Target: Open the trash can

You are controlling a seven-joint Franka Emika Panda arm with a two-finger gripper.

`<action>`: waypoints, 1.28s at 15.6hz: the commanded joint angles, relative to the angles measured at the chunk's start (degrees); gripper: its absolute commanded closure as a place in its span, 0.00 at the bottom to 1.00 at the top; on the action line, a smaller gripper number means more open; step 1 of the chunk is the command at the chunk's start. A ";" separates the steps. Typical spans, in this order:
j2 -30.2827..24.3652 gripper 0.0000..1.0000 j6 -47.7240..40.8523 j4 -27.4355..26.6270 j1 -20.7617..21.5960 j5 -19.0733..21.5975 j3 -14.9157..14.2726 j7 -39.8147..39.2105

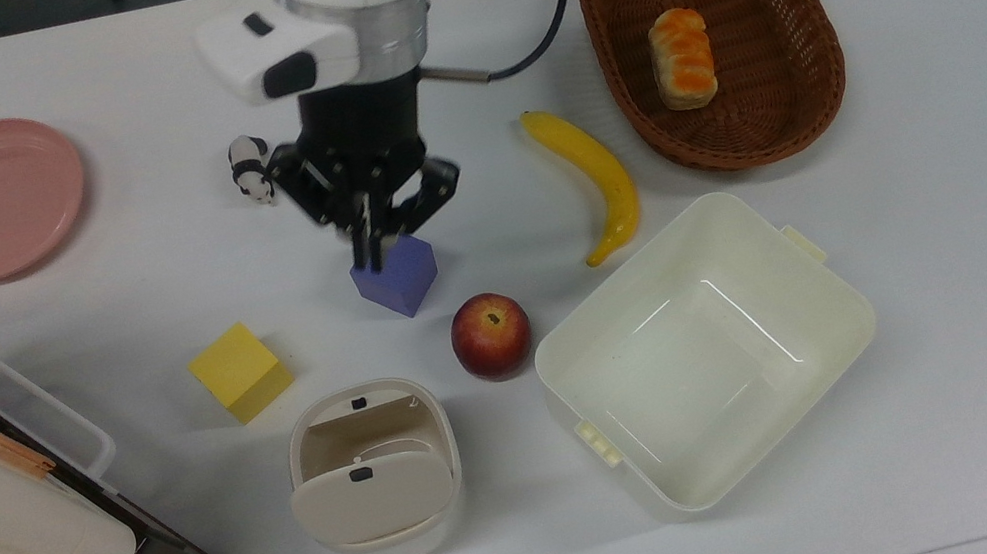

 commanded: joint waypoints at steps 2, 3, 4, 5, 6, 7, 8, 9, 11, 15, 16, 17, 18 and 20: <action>-9.03 0.89 -15.36 -6.49 0.07 6.89 1.15 -9.88; -10.35 0.88 -19.06 -6.50 -0.02 8.12 1.06 -12.61; -11.58 0.84 -21.45 -6.50 -0.19 9.18 0.71 -14.46; -12.89 0.81 -23.04 -6.50 -0.81 9.97 0.53 -15.09; -13.95 0.75 -24.18 -6.58 -1.68 9.98 0.53 -15.09; -15.01 0.69 -25.50 -6.67 -2.13 9.98 0.44 -15.09; -15.89 0.54 -26.65 -6.93 -2.39 9.98 0.27 -15.09; -16.94 0.23 -27.27 -7.20 -2.65 9.98 0.01 -15.01; -18.52 0.00 -27.36 -8.69 -2.66 9.72 -0.17 -15.01; -21.51 0.00 -27.10 -12.02 -2.57 9.81 -0.17 -15.18; -22.39 0.00 -26.84 -12.99 -2.57 9.81 -0.17 -15.27; -23.01 0.00 -26.83 -13.61 -2.57 9.89 -0.17 -15.18; -23.10 0.00 -26.75 -13.79 -2.48 9.89 -0.17 -15.10; -23.10 0.00 -26.57 -13.79 -2.48 10.33 -0.87 -14.83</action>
